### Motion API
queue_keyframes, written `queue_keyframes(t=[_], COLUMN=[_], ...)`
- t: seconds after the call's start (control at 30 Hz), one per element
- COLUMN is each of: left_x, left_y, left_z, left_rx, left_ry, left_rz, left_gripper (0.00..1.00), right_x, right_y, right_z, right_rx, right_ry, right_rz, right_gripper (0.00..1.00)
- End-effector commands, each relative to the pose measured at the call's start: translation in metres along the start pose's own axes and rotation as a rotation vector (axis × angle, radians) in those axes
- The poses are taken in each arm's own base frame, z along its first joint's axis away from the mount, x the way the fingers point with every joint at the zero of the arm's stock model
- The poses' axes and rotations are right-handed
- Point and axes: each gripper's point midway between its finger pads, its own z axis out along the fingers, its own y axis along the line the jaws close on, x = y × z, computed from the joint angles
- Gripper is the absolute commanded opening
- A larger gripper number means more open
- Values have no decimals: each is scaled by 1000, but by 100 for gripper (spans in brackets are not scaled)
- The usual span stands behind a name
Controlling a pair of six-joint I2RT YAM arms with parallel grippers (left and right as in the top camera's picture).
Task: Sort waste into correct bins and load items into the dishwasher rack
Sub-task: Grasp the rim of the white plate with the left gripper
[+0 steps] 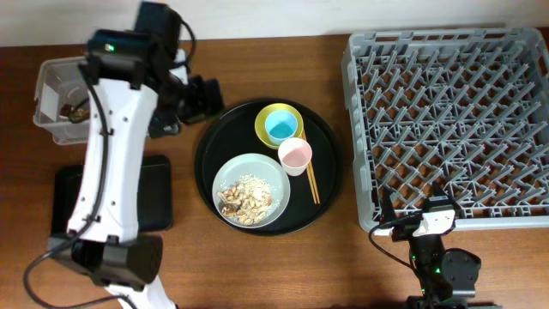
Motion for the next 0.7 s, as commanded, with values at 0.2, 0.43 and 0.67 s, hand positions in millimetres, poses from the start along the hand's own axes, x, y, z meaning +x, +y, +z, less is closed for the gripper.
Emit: queue_keyframes(t=[0.2,0.43,0.67], left_x=[40,32,76], left_y=[6,-19,-19], left_z=[8,59,101], left_rx=[-47,-7,-64], left_ry=[30,-2,133], left_rz=[66,48,99], left_gripper=[95,99,82], right_x=[3,3,3], right_y=[1,1,1], right_z=[0,0,0], right_rx=[-2,-2,-2], right_ry=[3,3,3], right_rz=[-7,-7,-7], right_gripper=[98,98,98])
